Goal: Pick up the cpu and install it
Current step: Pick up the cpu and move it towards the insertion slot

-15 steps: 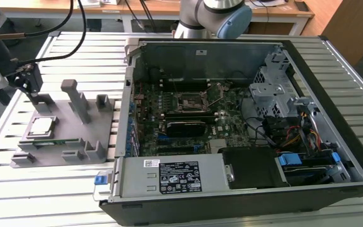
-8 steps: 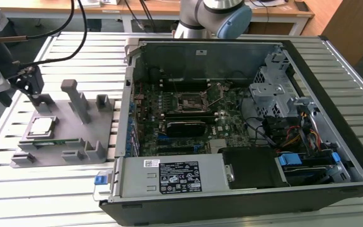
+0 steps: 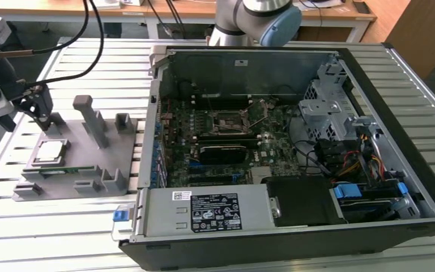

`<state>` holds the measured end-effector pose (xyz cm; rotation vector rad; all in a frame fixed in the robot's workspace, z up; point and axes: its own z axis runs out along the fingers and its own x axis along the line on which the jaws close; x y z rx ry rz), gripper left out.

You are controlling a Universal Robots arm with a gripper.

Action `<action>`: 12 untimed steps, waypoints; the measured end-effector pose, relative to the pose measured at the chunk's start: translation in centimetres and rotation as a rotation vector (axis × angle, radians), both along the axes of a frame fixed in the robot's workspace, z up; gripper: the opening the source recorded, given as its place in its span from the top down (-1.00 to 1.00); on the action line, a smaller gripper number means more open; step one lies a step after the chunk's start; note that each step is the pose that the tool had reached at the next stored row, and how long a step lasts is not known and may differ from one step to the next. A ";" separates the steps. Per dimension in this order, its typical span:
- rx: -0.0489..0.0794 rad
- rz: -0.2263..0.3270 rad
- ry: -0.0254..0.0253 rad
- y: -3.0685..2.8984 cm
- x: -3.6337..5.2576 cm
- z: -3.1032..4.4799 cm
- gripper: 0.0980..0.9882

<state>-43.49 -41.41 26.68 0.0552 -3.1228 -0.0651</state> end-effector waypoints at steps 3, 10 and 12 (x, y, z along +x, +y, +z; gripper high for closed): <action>0.000 0.001 -0.0009 0.01 -0.14 -0.40 -0.23; 0.001 0.016 -0.0024 0.00 -0.36 -1.27 -0.23; 0.001 0.016 -0.0023 0.01 -0.36 -1.60 -0.26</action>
